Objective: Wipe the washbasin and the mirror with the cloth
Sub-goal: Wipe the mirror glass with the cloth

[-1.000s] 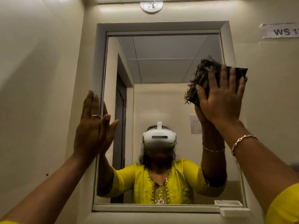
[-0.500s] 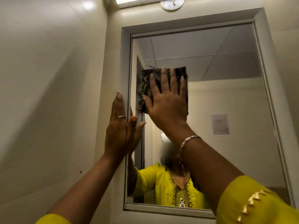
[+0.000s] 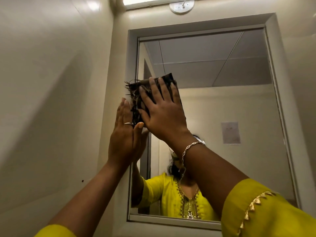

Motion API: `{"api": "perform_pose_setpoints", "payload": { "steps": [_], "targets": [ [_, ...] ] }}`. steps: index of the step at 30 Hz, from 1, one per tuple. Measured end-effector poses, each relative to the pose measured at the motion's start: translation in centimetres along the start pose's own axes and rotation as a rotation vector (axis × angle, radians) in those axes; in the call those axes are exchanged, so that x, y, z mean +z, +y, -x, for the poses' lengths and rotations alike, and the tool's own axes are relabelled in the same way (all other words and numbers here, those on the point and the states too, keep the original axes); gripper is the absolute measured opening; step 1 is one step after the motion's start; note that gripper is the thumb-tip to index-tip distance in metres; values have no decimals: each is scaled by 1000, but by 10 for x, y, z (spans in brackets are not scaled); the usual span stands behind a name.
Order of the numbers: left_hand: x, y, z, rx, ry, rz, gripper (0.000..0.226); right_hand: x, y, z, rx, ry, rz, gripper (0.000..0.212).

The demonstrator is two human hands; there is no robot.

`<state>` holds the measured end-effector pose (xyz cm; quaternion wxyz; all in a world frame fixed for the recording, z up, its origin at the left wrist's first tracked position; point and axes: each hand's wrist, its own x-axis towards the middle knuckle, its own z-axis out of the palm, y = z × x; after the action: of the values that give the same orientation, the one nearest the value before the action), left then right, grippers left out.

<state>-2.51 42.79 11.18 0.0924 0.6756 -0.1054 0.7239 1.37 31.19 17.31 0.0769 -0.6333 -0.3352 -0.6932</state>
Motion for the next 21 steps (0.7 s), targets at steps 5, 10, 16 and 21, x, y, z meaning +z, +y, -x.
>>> {"api": "perform_pose_setpoints", "payload": {
  "steps": [5,10,16,21],
  "targets": [
    [-3,8,1,4,1,-36,88,-8,32,17,27,35,21,58],
    [3,-4,2,32,23,-166,83,-20,73,37,65,24,64,57],
    [21,-37,3,-28,-87,-369,84,-41,126,61,100,-14,101,57],
    [14,-22,3,-30,-48,-258,80,-58,167,78,194,-23,126,59]
  ]
}}
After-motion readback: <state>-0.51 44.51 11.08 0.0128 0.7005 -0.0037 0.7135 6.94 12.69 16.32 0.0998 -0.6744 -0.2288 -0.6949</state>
